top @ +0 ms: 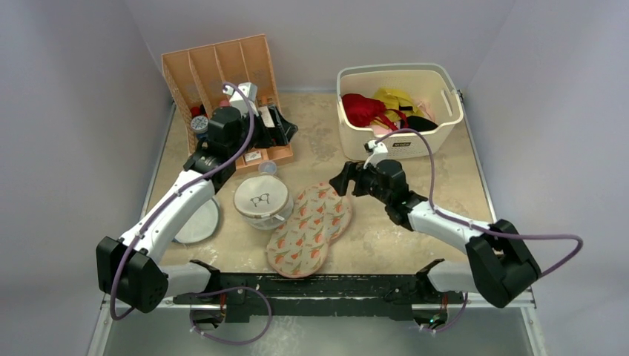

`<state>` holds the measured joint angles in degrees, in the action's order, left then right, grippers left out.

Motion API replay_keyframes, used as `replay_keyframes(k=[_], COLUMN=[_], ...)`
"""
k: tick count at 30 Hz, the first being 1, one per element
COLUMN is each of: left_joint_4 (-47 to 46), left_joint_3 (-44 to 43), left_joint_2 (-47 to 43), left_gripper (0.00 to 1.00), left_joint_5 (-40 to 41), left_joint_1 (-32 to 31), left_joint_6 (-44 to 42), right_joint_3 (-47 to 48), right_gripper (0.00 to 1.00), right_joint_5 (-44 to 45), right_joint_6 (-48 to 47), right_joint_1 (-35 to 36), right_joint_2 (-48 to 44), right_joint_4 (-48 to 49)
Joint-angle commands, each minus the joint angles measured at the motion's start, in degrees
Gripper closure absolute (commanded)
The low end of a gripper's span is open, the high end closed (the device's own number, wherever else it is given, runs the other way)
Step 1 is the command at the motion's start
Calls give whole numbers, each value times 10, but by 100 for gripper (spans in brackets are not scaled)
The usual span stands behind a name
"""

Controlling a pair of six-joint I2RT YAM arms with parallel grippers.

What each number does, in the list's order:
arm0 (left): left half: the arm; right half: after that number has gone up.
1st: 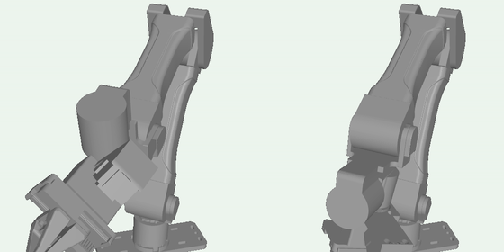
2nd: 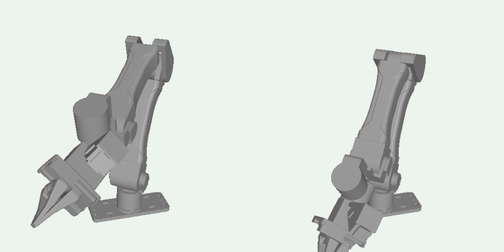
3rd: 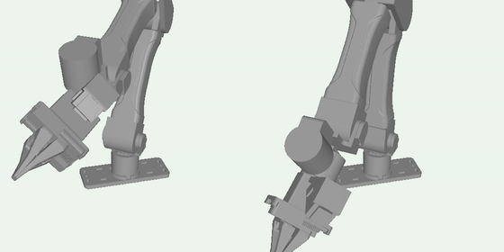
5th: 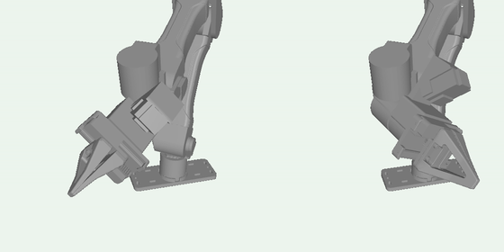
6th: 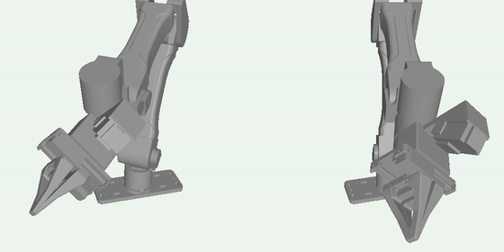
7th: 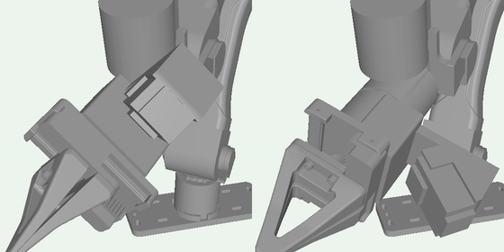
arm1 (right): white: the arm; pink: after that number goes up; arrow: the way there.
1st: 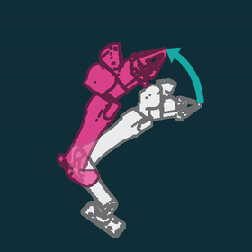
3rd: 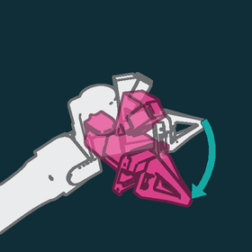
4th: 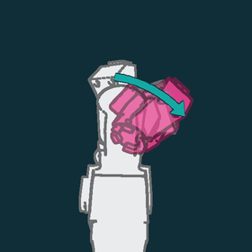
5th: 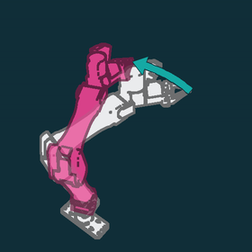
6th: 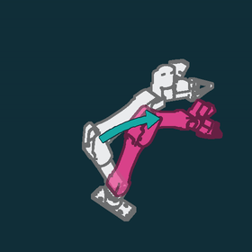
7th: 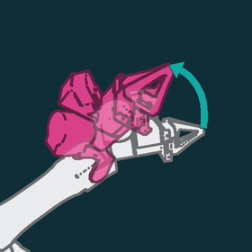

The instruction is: Unzip the laundry bag and remove the bra

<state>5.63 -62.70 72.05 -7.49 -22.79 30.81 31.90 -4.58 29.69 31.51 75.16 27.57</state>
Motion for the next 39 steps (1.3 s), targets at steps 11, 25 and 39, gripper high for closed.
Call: replay_keyframes(k=[11, 25, 39], left_joint_4=[-19, -122, -142], left_joint_3=[-22, 31, 82], left_joint_2=[-28, -58, -96], left_gripper=[0, 0, 9], left_joint_5=[7, -45, -24], left_joint_1=[-4, -22, -146], left_joint_6=[-12, -3, -129], right_joint_3=[-140, -121, -62], right_gripper=[7, 3, 2], right_joint_5=[-141, -65, -180], right_joint_6=[114, 32, -38], right_joint_1=[130, -58, -69], right_joint_2=[-66, -30, -129], right_joint_4=[94, 78, -9])
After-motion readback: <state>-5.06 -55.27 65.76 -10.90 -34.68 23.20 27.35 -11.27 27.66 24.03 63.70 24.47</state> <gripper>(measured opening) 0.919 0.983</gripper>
